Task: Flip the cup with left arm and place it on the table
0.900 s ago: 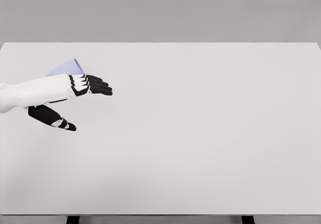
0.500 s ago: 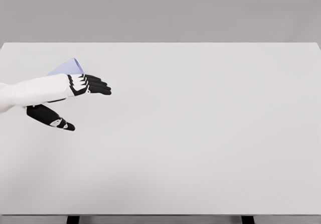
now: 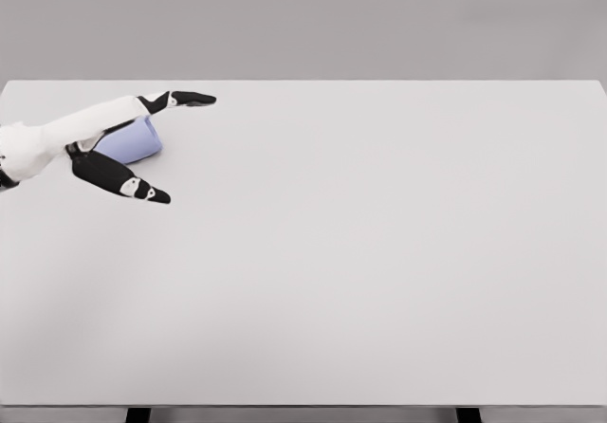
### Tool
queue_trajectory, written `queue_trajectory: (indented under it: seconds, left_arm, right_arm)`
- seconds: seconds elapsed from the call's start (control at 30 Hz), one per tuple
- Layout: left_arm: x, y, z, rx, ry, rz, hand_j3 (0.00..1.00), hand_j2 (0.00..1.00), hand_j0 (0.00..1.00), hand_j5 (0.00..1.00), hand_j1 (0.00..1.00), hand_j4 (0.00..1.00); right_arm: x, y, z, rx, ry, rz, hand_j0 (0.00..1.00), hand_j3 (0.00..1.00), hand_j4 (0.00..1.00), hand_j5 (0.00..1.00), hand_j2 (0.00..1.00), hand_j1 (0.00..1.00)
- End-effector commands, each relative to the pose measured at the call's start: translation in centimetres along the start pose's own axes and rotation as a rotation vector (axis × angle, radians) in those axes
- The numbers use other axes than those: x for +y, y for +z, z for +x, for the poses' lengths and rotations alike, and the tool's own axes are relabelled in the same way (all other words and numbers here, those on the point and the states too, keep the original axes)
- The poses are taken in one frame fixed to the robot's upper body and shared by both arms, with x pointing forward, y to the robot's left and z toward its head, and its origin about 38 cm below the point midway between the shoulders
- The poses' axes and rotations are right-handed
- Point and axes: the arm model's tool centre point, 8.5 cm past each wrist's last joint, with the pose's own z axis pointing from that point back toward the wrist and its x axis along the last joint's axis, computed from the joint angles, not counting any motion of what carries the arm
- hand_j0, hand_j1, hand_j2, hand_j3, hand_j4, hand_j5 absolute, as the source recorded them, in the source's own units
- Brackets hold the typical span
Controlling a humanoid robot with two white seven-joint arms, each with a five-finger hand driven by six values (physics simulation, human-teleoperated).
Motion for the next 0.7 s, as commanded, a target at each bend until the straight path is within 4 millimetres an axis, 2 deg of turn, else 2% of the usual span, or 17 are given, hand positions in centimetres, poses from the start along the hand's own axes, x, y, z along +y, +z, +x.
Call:
queue_trajectory:
  seconds: [0.0, 0.1, 0.17, 0.23, 0.33, 0.43, 0.57, 0.6, 0.67]
  left_arm:
    - [-1.9, 0.4, -3.1, 0.207, 0.176, 0.008, 1.0, 1.0, 1.0, 1.0, 1.0, 1.0]
    - [-3.1, 0.0, -4.7, 0.344, 0.25, -0.026, 1.0, 1.0, 1.0, 1.0, 1.0, 1.0]
    - [-2.2, 0.6, -5.2, 0.468, 0.246, -0.04, 1.0, 1.0, 1.0, 1.0, 1.0, 1.0]
    - [-2.0, 0.6, -5.4, 0.504, 0.201, -0.045, 1.0, 1.0, 1.0, 1.0, 1.0, 1.0]
    - [-0.3, 0.4, -4.8, 0.524, 0.07, -0.03, 1.0, 1.0, 1.0, 1.0, 1.0, 1.0]
    - [0.7, -0.2, -3.9, 0.506, 0.032, -0.068, 1.0, 1.0, 1.0, 1.0, 1.0, 1.0]
    - [3.0, 0.1, -3.3, 0.508, 0.003, 0.012, 1.0, 1.0, 1.0, 1.0, 1.0, 1.0]
    - [3.9, 0.4, -3.5, 0.515, 0.004, 0.042, 1.0, 1.0, 1.0, 1.0, 1.0, 1.0]
    - [4.9, 1.8, -5.4, 0.585, 0.031, 0.082, 1.0, 1.0, 1.0, 1.0, 1.0, 1.0]
  right_arm:
    - [0.0, 0.0, 0.0, -0.001, 0.001, 0.001, 1.0, 1.0, 1.0, 1.0, 1.0, 1.0]
    - [0.0, 0.0, 0.0, 0.0, 0.001, 0.001, 1.0, 1.0, 1.0, 1.0, 1.0, 1.0]
    - [0.0, 0.0, 0.0, 0.0, 0.001, 0.001, 1.0, 1.0, 1.0, 1.0, 1.0, 1.0]
    - [0.0, 0.0, 0.0, 0.0, 0.003, 0.001, 1.0, 1.0, 1.0, 1.0, 1.0, 1.0]
    - [0.0, 0.0, 0.0, -0.001, 0.001, 0.001, 1.0, 1.0, 1.0, 1.0, 1.0, 1.0]
    - [0.0, 0.0, 0.0, 0.0, 0.001, 0.001, 1.0, 1.0, 1.0, 1.0, 1.0, 1.0]
    - [0.0, 0.0, 0.0, -0.001, 0.001, 0.001, 1.0, 1.0, 1.0, 1.0, 1.0, 1.0]
    - [0.0, 0.0, 0.0, 0.0, 0.001, 0.001, 1.0, 1.0, 1.0, 1.0, 1.0, 1.0]
    - [0.0, 0.0, 0.0, -0.001, 0.001, 0.001, 1.0, 1.0, 1.0, 1.0, 1.0, 1.0]
